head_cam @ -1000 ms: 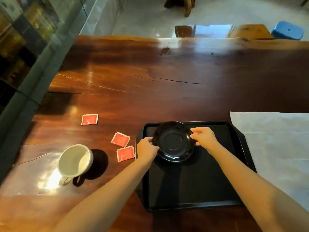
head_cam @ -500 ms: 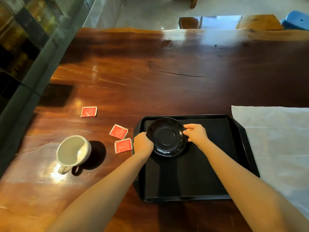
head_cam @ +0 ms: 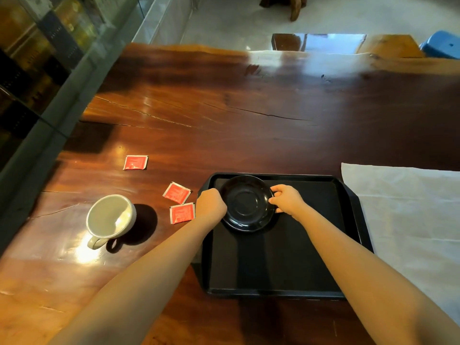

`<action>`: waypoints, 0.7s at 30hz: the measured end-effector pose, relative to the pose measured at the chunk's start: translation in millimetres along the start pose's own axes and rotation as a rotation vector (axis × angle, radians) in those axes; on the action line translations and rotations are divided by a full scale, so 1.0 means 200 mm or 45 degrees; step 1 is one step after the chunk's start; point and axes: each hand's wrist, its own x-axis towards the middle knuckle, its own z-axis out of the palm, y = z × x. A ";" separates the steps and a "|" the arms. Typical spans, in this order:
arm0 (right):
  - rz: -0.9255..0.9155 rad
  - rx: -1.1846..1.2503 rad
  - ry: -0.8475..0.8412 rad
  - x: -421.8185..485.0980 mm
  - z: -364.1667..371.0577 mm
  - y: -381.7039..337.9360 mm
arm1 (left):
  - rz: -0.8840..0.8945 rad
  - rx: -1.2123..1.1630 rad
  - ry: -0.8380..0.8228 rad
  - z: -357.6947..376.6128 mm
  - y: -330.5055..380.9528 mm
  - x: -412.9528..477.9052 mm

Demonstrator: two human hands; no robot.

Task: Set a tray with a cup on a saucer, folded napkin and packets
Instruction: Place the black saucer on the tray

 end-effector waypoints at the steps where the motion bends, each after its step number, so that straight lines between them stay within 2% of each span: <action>1: -0.005 -0.049 -0.018 -0.01 -0.01 -0.02 | 0.021 0.010 0.012 -0.02 0.00 0.00; 7: -0.099 -0.499 -0.078 -0.07 -0.08 -0.15 | 0.175 0.050 -0.023 -0.15 -0.04 0.03; 13: -0.205 -1.048 -0.252 -0.13 -0.15 -0.46 | 0.248 0.200 -0.254 -0.39 -0.11 0.06; 16: -0.279 -1.167 -0.342 -0.14 -0.10 -0.63 | 0.272 0.260 -0.311 -0.51 -0.17 0.04; 21: -0.488 -1.231 -0.393 -0.15 0.14 -0.88 | 0.233 0.202 -0.250 -0.69 -0.39 -0.03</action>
